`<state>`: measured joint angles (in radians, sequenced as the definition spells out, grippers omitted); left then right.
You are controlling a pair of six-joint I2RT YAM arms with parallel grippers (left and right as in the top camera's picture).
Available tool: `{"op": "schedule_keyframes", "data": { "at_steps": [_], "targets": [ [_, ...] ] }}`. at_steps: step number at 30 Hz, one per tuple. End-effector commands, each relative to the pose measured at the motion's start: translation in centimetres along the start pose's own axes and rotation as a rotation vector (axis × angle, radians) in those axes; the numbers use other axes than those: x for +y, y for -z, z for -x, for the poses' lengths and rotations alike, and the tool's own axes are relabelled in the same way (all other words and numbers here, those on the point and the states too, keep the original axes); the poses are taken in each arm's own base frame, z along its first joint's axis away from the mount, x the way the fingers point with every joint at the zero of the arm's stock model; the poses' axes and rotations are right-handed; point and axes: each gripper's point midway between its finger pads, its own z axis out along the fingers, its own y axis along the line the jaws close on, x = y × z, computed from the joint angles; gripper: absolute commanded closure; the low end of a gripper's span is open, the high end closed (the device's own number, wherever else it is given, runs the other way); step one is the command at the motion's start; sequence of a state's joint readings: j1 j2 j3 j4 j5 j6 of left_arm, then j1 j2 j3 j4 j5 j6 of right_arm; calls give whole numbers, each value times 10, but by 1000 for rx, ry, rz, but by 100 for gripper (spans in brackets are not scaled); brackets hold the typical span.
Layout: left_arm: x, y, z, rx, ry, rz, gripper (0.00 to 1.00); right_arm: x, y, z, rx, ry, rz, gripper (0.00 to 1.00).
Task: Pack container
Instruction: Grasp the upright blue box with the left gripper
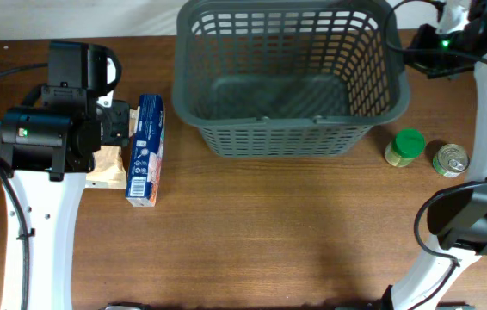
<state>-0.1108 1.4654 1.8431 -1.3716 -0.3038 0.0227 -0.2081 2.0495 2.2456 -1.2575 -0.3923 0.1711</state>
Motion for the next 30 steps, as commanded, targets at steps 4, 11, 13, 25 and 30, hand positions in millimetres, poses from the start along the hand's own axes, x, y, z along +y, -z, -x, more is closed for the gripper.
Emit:
{"op": "schedule_keyframes", "data": {
  "at_steps": [4,11,13,25,30],
  "targets": [
    [3,2,-3,12,15,8,97,34,-9,-10,31,63,68,96],
    [7,1,-4,16,43,16,97,30,-1,-5,10,55,63,96],
    [17,-1,-6,24,85,33,89,19,12,0,-12,18,51,96],
    [21,-77,-15,181,170,-301,39,-78,201,-3,-368,-216,-387,96],
    [-11,-123,-23,287,90,-459,28,-88,243,-20,-434,-256,-459,1]
  ]
}}
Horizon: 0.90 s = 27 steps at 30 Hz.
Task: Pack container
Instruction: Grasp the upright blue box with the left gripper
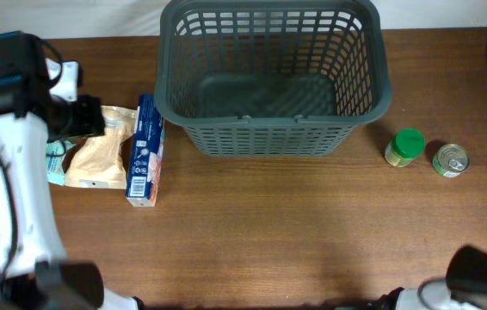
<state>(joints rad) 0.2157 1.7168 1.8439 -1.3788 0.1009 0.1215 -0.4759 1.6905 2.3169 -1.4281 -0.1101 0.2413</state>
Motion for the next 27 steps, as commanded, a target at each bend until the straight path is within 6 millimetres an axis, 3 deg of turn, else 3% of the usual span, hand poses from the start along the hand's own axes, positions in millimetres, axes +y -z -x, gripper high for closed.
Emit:
{"op": "schedule_keyframes", "data": {
  "at_steps": [1,4,6,17,21,27],
  "targets": [
    [-28,-37,3,72,-115,-189,24,-26,21,5,-56,-40,-98,1],
    [-34,-66,0,142,-187,-211,15,-31,26,7,-69,-51,-108,1],
    [-35,-82,-2,175,-228,-214,1,-31,25,7,-67,-52,-108,1],
    [-24,-155,-22,366,-260,-168,1,-32,22,7,-61,-52,-110,1],
    [-37,-175,-28,408,-300,-165,2,-32,22,7,-61,-52,-109,1],
    [-37,-200,-32,471,-354,43,6,-32,22,7,-61,-52,-109,1]
  ]
}}
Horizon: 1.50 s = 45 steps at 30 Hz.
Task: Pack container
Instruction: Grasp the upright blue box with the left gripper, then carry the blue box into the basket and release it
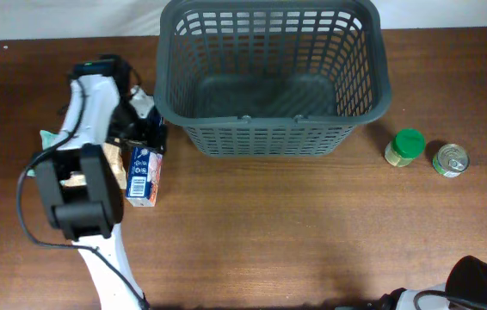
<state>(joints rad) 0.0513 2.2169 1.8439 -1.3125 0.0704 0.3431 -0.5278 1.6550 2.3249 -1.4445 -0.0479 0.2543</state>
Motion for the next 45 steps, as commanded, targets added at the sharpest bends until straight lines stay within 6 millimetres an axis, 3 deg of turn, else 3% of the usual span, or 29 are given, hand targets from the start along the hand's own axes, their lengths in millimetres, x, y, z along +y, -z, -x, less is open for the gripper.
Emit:
{"op": "schedule_keyframes", "data": {
  "at_steps": [1,4,6,8,9,10,11,14,17,19,22,23,26,28,30,33,35,36,39,40,41,42,45],
  "targets": [
    [9,-15,2,62,20,123,6,-5,1,1,-8,-5,-21,1],
    [8,-29,1,92,35,116,11,-5,1,1,-8,-4,-21,1],
    [9,-37,0,111,55,110,26,-5,1,1,-8,-5,-21,1],
    [11,-43,-1,122,76,107,48,-5,1,1,-8,-4,-21,1],
    [13,-44,-2,124,83,106,73,-5,1,1,-8,-4,-21,1],
    [14,-44,-2,124,86,105,92,-5,1,1,-8,-4,-21,1],
    [15,-42,-3,124,92,106,98,-5,1,1,-8,-4,-21,1],
    [27,-23,-5,128,106,144,98,-5,1,1,-8,-5,-21,1],
    [39,17,3,69,157,167,98,-5,1,1,-8,-5,-21,1],
    [48,54,14,-17,209,189,98,-5,1,1,-8,-5,-21,1],
    [55,129,35,-216,226,245,98,-5,1,1,-8,-4,-21,1],
    [55,164,43,-321,213,275,98,-5,1,1,-8,-5,-21,1],
    [44,239,55,-562,180,330,99,-5,1,1,-8,-4,-21,1],
    [15,296,64,-761,35,340,98,-5,1,1,-8,-4,-21,1],
    [-20,337,65,-902,-115,350,98,-5,1,1,-8,-5,-21,1],
    [-64,377,63,-1028,-289,411,98,-5,1,1,-8,-5,-21,1],
    [-100,393,66,-1074,-470,469,98,-5,1,1,-8,-5,-21,1],
    [-130,397,69,-1088,-629,516,98,-5,1,1,-8,-5,-21,1],
    [-194,392,76,-1085,-948,591,98,-5,1,1,-8,-5,-21,1],
    [-230,382,81,-1076,-1107,605,98,-5,1,1,-8,-4,-21,1],
    [-246,374,84,-1067,-1177,600,98,-5,1,1,-8,-5,-21,1],
    [-266,352,94,-1026,-1288,590,98,-5,1,1,-8,-5,-21,1],
    [-277,319,114,-965,-1329,556,98,-5,1,1,-8,-5,-21,1]
  ]
}}
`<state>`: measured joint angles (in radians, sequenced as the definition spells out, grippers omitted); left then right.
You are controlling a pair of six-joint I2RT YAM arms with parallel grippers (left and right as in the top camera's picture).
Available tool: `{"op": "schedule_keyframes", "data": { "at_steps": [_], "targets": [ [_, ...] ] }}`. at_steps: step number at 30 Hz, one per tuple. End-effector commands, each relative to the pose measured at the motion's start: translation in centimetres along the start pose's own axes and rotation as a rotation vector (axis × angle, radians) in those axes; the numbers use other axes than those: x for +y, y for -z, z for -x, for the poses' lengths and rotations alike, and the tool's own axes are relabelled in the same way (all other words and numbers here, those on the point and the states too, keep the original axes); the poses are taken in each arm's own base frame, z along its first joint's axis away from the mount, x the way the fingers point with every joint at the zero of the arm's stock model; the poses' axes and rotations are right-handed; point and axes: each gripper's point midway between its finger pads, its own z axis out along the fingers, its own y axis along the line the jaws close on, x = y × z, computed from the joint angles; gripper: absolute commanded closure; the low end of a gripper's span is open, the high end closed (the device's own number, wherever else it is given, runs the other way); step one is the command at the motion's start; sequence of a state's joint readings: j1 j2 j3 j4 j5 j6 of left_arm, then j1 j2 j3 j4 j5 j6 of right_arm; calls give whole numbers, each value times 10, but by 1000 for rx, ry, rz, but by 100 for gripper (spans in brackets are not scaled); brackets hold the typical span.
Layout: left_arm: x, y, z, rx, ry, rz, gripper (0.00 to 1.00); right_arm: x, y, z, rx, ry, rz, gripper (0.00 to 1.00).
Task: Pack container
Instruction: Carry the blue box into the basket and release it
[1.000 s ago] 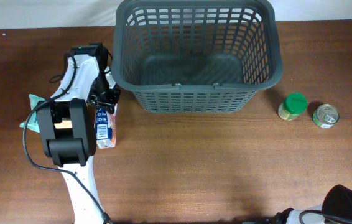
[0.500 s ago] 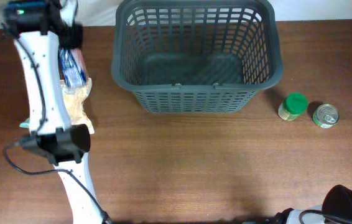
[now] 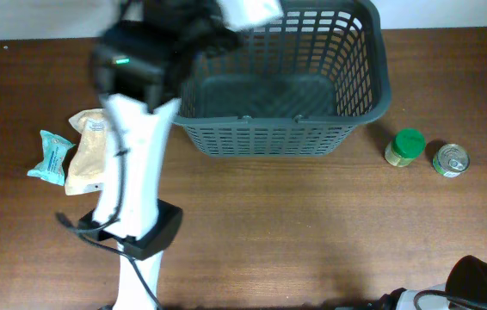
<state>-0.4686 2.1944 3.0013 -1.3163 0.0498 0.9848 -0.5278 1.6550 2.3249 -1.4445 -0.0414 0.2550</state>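
Observation:
The dark grey plastic basket [image 3: 360, 95] stands at the back middle of the table. My left arm reaches up over its rear left corner. The left gripper [image 3: 226, 17] is blurred there, shut on a pale box [image 3: 248, 9] that hangs above the basket's rim. On the table to the left lie a tan pouch [image 3: 89, 151] and a teal packet [image 3: 50, 155]. A green-lidded jar [image 3: 405, 146] and a tin can [image 3: 450, 160] stand to the right of the basket. My right gripper is out of view.
The left arm's white link [image 3: 132, 172] runs down across the table to its base [image 3: 136, 232] near the front left. Part of the right arm's base [image 3: 484, 284] shows at the front right corner.
The blue box that lay beside the basket's left side is off the table. My left gripper, then down at that box's far end, is now raised over the basket's rear left with a box in it.
My left gripper was by the pouch and blue box, and the right arm was at the basket's back right. Then the basket stood a little further left, the right arm was gone from view, and the left gripper was further left. It then reached the box, now lifted over the basket.

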Motion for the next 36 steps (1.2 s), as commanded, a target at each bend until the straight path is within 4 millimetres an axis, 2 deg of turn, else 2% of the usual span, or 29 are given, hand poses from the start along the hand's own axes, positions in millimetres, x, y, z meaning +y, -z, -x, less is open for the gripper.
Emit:
{"op": "schedule_keyframes", "data": {
  "at_steps": [1,4,8,15,19,20,21,22,25,27,29,33,36],
  "targets": [
    [-42,-59,-9,25,-182,-138,98,-4,1,1,-6,-3,-15,1],
    [-68,-106,-32,80,-180,-206,98,-4,1,1,-6,-4,-15,1],
    [-99,-167,-78,220,-215,-236,98,-4,1,1,-6,-3,-15,1],
    [-148,-217,-137,392,-265,-327,98,-4,1,1,-6,-3,-15,1],
    [-153,-225,-145,385,-252,-346,96,-4,1,1,-6,-3,-15,1],
    [-153,-225,-145,384,-245,-343,71,-4,1,1,-6,-3,-15,1],
    [-149,-223,-144,388,-225,-329,26,-4,1,1,-6,-4,-15,1],
    [-144,-220,-141,391,-188,-310,1,-4,1,1,-6,-4,-15,1],
    [-118,-199,-124,382,-22,-222,1,-4,1,1,-6,-4,-15,1],
    [-86,-171,-109,361,143,-125,1,-4,1,1,-6,-4,-15,1],
    [-49,-133,-97,337,308,-17,1,-4,1,1,-6,-3,-15,1],
    [0,-40,-77,282,427,94,1,-4,1,1,-6,-4,-15,1],
    [29,31,-83,270,566,200,1,-4,1,1,-6,-4,-15,1]
  ]
}}
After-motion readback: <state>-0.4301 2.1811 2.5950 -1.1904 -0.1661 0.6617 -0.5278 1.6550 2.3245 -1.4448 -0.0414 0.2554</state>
